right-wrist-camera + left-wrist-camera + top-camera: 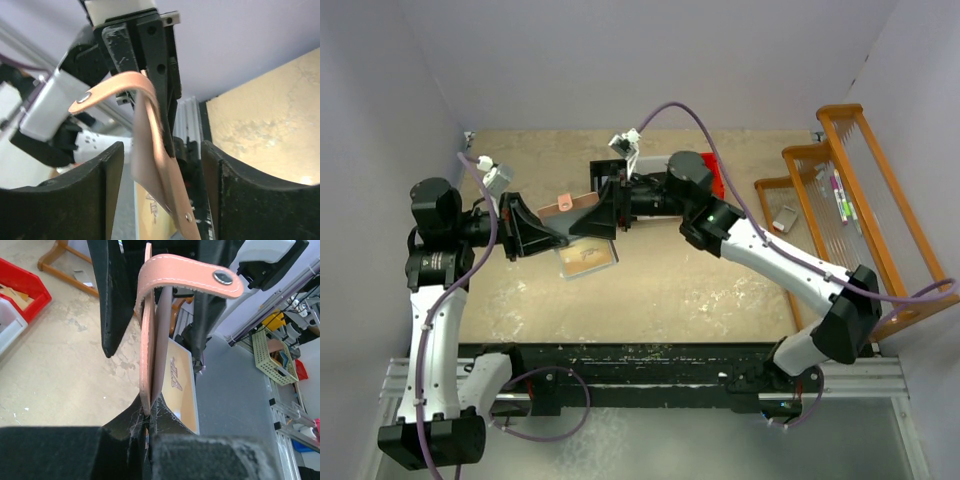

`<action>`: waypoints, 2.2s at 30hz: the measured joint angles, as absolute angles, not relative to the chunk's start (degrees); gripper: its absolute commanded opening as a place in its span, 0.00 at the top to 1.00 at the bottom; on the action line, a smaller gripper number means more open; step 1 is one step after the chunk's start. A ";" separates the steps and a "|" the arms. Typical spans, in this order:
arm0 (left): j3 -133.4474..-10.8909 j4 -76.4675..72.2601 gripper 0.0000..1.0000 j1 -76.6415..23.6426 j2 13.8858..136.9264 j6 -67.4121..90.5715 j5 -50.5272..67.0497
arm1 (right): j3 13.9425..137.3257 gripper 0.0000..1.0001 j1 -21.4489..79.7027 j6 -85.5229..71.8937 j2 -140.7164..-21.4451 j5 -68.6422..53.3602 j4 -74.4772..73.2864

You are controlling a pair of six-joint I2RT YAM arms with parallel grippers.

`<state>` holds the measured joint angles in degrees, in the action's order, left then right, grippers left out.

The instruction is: Take the credit cards out of the card holder

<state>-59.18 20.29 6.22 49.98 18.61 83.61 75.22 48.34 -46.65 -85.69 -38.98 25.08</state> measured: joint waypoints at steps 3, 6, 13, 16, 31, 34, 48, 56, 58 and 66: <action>-61.06 26.11 1.00 6.20 51.62 13.76 84.14 | 84.12 0.36 48.34 -35.90 -88.18 -42.78 11.75; -63.70 34.41 1.00 6.20 53.78 6.81 84.73 | 91.83 0.64 48.34 -26.55 -90.91 -45.89 0.99; -67.88 47.99 0.70 6.20 56.23 -5.30 85.41 | 97.62 1.00 48.31 -17.23 -94.85 -50.68 -11.53; -68.16 49.95 0.00 6.20 56.64 -8.25 85.52 | 98.19 1.00 48.34 -16.71 -95.00 -50.46 -13.06; -47.48 -4.58 0.01 5.96 47.55 44.29 78.43 | 70.74 1.00 48.36 -44.10 -78.67 -26.68 31.86; -44.84 -16.84 0.01 5.96 47.75 56.49 76.82 | 67.24 1.00 48.77 -49.15 -78.76 -21.93 41.47; -44.36 -35.97 0.16 5.96 46.70 77.14 73.17 | 62.48 1.00 56.49 -53.84 -82.28 -5.72 56.07; -44.34 -35.22 0.68 5.96 46.11 77.32 72.14 | 56.60 1.00 58.37 -54.04 -82.32 1.13 61.41; -44.31 -34.02 0.79 5.96 45.98 77.14 71.81 | 54.85 1.00 58.81 -54.11 -82.32 3.01 63.11; -46.19 -20.34 1.00 5.91 46.00 69.17 70.74 | 54.08 0.53 57.47 -55.53 -82.24 0.14 62.15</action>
